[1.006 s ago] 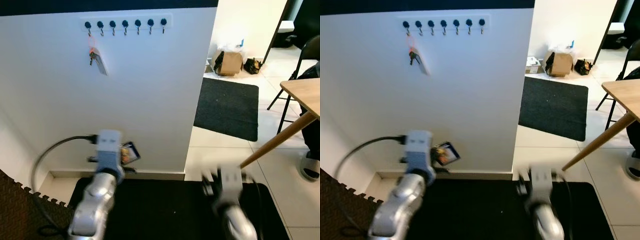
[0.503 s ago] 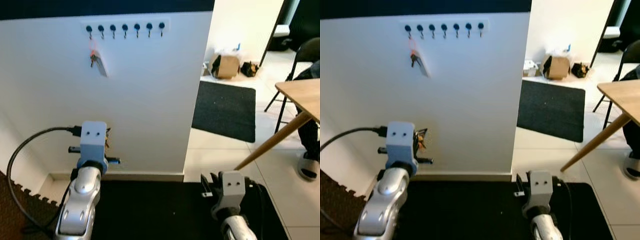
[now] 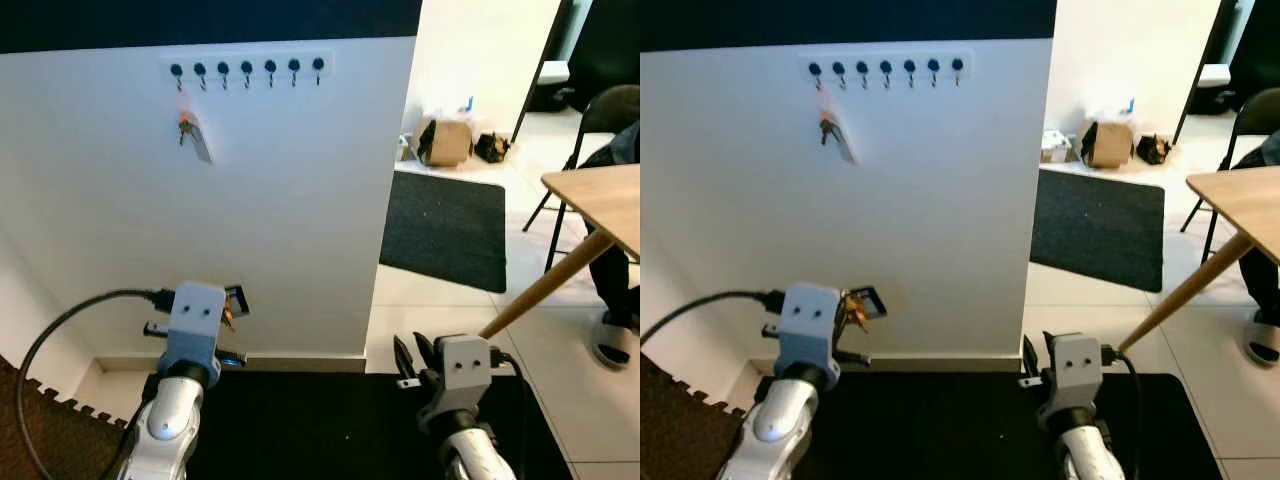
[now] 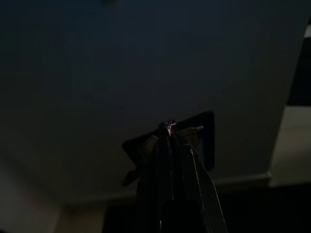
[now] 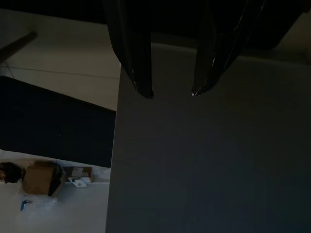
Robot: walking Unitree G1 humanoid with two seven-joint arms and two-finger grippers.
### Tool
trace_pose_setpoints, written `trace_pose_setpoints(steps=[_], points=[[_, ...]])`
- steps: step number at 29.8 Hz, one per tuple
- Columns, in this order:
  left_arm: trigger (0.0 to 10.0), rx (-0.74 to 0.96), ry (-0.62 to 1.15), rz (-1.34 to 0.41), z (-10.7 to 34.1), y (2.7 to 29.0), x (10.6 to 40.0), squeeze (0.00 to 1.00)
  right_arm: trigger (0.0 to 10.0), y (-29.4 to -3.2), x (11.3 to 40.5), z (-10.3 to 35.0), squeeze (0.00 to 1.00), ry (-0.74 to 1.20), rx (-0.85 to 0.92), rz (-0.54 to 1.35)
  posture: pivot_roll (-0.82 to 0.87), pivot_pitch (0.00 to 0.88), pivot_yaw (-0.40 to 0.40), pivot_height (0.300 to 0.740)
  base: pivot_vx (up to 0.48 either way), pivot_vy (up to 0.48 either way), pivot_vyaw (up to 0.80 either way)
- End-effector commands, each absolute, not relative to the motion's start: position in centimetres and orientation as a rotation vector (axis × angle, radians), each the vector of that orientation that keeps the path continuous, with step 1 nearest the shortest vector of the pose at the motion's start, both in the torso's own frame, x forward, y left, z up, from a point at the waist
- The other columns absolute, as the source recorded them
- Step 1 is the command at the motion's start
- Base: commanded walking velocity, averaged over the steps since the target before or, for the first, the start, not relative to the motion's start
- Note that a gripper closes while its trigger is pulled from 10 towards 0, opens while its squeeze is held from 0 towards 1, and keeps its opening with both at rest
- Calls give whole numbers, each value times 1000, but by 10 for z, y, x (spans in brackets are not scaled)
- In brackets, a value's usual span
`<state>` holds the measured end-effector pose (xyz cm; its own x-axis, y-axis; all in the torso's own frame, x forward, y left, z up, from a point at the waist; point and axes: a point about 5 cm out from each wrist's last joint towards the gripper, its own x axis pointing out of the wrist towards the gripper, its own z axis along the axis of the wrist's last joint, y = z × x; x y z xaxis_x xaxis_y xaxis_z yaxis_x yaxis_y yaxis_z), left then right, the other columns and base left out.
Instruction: Hang keys on a hook
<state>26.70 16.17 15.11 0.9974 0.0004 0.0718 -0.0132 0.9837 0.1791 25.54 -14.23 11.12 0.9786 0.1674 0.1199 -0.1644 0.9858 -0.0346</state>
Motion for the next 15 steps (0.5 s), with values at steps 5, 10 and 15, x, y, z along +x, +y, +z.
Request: trace_pose_setpoints(steps=[5, 10, 15], points=[[10000, 237, 30, -12, 129, 162, 261, 0, 10000, -150, 256, 118, 0, -165, -43, 118, 1, 84, 71, 740, 0, 0, 0], [10000, 268, 18, -72, 124, 157, 254, 0, 10000, -150, 259, 122, 0, -180, -54, 113, -29, 66, 77, 740, 0, 0, 0], [10000, 283, -3, -49, 123, 156, 258, 0, 10000, -148, 259, 123, 0, -190, -64, 116, -36, 63, 87, 740, 0, 0, 0]])
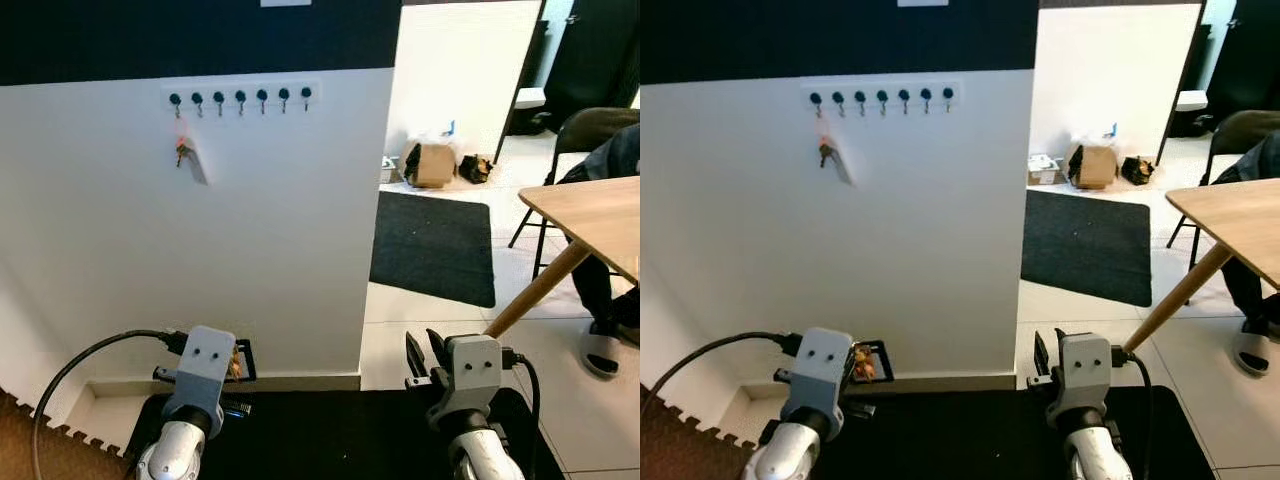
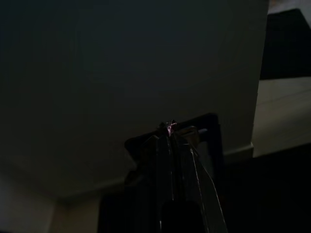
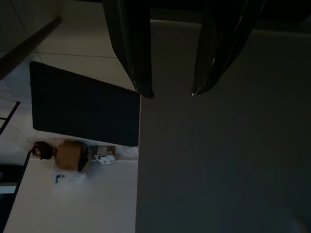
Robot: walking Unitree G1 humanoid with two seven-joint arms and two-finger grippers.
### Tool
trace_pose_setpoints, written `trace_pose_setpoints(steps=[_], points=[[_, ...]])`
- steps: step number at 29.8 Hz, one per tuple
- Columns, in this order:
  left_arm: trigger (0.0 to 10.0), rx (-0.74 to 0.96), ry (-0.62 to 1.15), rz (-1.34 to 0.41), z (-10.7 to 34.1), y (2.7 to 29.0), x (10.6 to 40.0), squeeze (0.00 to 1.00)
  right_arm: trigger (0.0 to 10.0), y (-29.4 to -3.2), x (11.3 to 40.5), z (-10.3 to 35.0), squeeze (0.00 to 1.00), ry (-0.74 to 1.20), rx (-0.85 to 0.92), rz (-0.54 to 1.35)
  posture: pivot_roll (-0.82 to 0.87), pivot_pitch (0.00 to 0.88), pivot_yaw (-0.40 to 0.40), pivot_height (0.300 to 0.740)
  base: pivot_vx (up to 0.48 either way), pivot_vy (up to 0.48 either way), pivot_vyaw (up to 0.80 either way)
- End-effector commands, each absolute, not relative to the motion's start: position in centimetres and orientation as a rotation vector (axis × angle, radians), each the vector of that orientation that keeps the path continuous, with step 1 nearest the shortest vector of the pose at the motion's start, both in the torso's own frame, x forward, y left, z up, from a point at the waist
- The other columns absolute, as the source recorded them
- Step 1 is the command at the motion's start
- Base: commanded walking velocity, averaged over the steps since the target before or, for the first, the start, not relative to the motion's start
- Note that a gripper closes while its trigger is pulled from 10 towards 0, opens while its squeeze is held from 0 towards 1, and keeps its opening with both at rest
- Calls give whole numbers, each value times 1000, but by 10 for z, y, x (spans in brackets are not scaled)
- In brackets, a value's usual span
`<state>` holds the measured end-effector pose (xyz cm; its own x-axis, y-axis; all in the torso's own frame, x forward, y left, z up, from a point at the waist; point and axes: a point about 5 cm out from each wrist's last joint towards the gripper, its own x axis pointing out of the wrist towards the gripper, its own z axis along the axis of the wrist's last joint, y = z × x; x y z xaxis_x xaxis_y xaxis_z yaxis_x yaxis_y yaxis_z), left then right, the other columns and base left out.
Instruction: Hang keys on a hook
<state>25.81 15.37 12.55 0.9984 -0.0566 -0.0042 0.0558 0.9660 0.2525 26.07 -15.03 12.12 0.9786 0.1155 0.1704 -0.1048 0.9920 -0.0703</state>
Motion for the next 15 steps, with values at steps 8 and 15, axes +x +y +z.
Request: trace_pose_setpoints(steps=[8, 15], points=[[10000, 275, -100, 41, 144, 146, 283, 0, 10000, -131, 260, 108, 0, -141, -26, 157, -9, 64, 91, 740, 0, 0, 0], [10000, 294, -171, 57, 161, 147, 294, 0, 10000, -119, 268, 114, 0, -161, -17, 198, 11, 55, 86, 740, 0, 0, 0]])
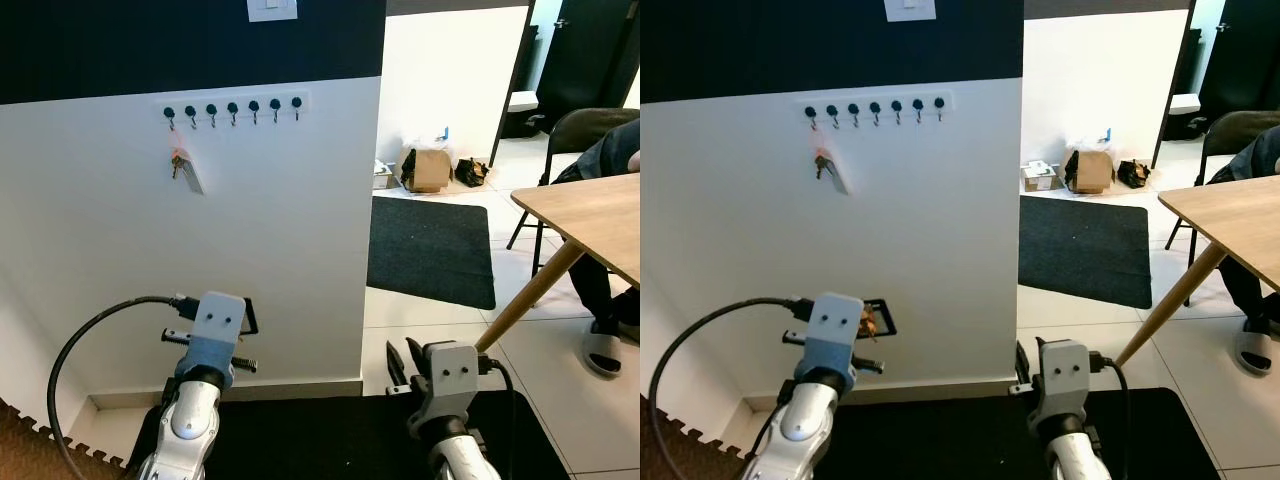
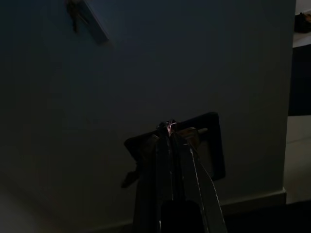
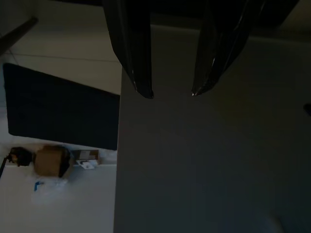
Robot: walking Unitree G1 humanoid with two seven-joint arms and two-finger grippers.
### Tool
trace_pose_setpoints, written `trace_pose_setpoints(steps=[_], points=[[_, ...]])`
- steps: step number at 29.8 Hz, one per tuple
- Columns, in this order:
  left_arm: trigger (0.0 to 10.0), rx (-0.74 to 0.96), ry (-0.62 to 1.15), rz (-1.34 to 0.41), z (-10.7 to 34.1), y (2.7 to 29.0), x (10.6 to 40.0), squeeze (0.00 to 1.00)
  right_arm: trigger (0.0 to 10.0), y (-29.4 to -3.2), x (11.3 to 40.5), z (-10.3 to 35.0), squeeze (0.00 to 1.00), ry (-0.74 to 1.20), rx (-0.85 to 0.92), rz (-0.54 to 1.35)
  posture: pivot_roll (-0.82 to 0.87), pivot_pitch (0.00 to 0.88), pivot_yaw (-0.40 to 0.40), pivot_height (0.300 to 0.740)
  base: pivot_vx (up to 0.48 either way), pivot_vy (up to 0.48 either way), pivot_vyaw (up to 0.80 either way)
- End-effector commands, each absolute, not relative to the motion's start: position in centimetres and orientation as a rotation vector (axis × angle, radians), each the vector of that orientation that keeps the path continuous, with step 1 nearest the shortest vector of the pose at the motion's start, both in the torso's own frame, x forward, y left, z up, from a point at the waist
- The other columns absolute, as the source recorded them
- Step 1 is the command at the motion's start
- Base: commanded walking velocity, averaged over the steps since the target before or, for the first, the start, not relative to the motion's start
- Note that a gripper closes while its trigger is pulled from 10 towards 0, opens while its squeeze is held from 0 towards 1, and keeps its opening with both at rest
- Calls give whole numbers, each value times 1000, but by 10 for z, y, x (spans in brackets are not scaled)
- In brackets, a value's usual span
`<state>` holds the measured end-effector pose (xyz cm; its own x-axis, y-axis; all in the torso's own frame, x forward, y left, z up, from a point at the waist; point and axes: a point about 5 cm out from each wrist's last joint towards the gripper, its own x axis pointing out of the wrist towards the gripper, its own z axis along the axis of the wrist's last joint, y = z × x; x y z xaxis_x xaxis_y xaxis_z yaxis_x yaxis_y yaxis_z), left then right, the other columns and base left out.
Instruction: Hang keys on a hook
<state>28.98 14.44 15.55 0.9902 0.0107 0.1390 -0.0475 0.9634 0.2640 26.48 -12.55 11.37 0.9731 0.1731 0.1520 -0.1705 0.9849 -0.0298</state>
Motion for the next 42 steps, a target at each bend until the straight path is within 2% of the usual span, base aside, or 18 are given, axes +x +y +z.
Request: trace_pose_setpoints(steps=[1, 3, 6, 9, 10, 12, 16, 19, 23, 27, 30, 31, 33, 35, 37, 38, 40, 42], points=[[10000, 294, -171, 57, 161, 147, 294, 0, 10000, -119, 268, 114, 0, -161, -17, 198, 11, 55, 86, 740, 0, 0, 0], [10000, 376, -234, 22, 169, 142, 296, 0, 10000, -119, 272, 117, 0, -173, -17, 198, 14, 48, 85, 740, 0, 0, 0], [10000, 367, -228, -1, 168, 140, 297, 0, 10000, -119, 274, 118, 0, -177, -18, 198, 15, 45, 85, 740, 0, 0, 0], [10000, 239, -193, -141, 169, 124, 297, 0, 10000, -119, 277, 119, 0, -180, -19, 198, 20, 47, 78, 740, 0, 0, 0], [10000, 239, -193, -141, 169, 124, 297, 0, 10000, -119, 277, 119, 0, -180, -19, 198, 20, 47, 78, 740, 0, 0, 0], [10000, 52, -152, -68, 174, 131, 302, 0, 10000, -119, 277, 118, 0, -180, -18, 204, 23, 47, 75, 740, 0, 0, 0], [10000, 99, -136, -94, 172, 131, 303, 0, 10000, -116, 275, 117, 0, -175, -19, 216, 13, 54, 77, 740, 0, 0, 0], [10000, 15, -243, 7, 200, 142, 307, 0, 10000, -118, 275, 117, 0, -176, -14, 214, 30, 44, 73, 740, 0, 0, 0], [10000, 121, -121, -83, 172, 134, 307, 0, 10000, -116, 277, 115, 0, -173, -18, 222, 18, 45, 81, 740, 0, 0, 0], [10000, 82, -224, -90, 195, 131, 304, 0, 10000, -117, 278, 117, 0, -182, -15, 219, 30, 44, 77, 740, 0, 0, 0], [10000, 33, -215, -77, 193, 133, 304, 0, 10000, -117, 279, 116, 0, -179, -9, 213, 31, 43, 80, 740, 0, 0, 0], [10000, 184, -7, -118, 141, 133, 303, 0, 10000, -115, 279, 114, 0, -172, -17, 222, 16, 52, 80, 740, 0, 0, 0], [10000, 177, -6, -134, 141, 133, 301, 0, 10000, -114, 279, 114, 0, -173, -20, 225, 13, 56, 80, 740, 0, 0, 0], [10000, 59, -166, -96, 182, 136, 303, 0, 10000, -115, 279, 117, 0, -180, -13, 225, 42, 53, 79, 740, 0, 0, 0], [10000, -18, -182, -74, 189, 140, 305, 0, 10000, -114, 279, 116, 0, -180, -11, 225, 41, 55, 82, 740, 0, 0, 0], [10000, 86, -49, -118, 161, 136, 307, 0, 10000, -114, 279, 115, 0, -175, -12, 226, 43, 49, 82, 740, 0, 0, 0], [10000, 168, -14, -137, 147, 138, 304, 0, 10000, -113, 279, 114, 0, -174, -15, 228, 18, 64, 83, 740, 0, 0, 0], [10000, 120, -51, -141, 161, 136, 304, 0, 10000, -113, 279, 115, 0, -178, -16, 228, 17, 70, 84, 740, 0, 0, 0]])
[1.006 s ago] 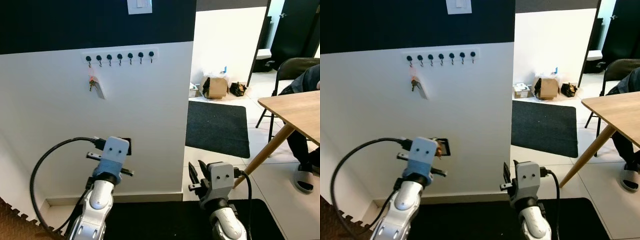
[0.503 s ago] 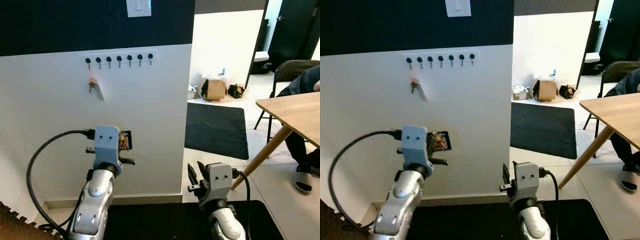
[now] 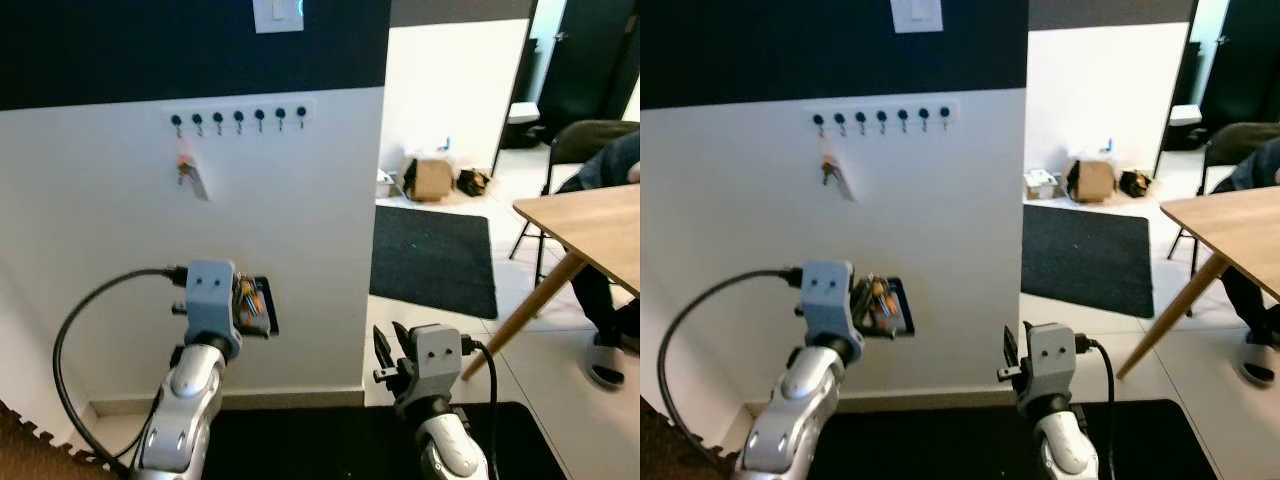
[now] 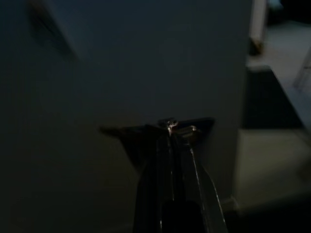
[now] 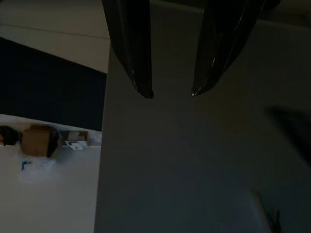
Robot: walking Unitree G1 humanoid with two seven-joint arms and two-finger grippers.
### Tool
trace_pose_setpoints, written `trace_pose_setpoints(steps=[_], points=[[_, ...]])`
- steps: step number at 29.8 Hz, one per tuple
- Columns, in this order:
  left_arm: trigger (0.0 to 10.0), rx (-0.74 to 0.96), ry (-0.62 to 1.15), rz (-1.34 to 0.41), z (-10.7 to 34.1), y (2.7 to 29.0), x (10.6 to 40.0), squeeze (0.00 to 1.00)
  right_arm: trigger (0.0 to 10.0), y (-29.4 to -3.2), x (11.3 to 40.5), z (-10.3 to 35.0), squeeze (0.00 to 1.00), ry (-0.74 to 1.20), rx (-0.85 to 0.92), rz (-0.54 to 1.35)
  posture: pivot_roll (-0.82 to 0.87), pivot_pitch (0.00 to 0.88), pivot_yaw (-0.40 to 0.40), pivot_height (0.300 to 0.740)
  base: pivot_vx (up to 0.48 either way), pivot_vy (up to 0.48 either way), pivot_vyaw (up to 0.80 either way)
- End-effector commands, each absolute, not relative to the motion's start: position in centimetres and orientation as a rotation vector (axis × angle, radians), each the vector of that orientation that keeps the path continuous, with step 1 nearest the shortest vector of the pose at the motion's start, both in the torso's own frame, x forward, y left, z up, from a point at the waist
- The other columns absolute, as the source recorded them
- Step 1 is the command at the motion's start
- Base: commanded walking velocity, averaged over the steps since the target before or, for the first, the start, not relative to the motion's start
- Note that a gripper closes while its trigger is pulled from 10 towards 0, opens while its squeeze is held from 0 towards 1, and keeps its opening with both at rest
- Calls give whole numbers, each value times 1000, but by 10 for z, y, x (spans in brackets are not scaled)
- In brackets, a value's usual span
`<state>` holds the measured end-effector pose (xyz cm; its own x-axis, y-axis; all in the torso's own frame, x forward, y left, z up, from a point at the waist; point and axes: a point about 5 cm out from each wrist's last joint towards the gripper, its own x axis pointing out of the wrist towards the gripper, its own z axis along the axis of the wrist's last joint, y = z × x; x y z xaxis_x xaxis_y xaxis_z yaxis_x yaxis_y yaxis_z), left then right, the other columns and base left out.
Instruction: Hang keys on a hook
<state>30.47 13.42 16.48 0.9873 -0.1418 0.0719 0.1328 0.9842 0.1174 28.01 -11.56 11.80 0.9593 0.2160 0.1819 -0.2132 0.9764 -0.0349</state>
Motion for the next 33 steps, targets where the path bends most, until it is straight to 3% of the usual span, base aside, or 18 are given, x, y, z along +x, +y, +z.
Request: trace_pose_setpoints(steps=[1, 3, 4, 5, 33], points=[[10000, 91, -121, -128, 179, 135, 305, 0, 10000, -115, 279, 116, 0, -180, -11, 222, 57, 58, 75, 740, 0, 0, 0], [10000, 55, -185, -113, 196, 136, 305, 0, 10000, -116, 279, 117, 0, -181, -7, 218, 57, 58, 75, 740, 0, 0, 0], [10000, 187, -186, -89, 188, 139, 308, 0, 10000, -115, 279, 113, 0, -171, -12, 218, 38, 62, 82, 740, 0, 0, 0], [10000, 197, -171, -75, 183, 140, 308, 0, 10000, -114, 279, 113, 0, -173, -16, 223, 38, 63, 82, 740, 0, 0, 0], [10000, 219, -223, -79, 187, 132, 302, 0, 10000, -113, 280, 123, 0, -208, -19, 222, 43, 72, 74, 740, 35, 0, 0]])
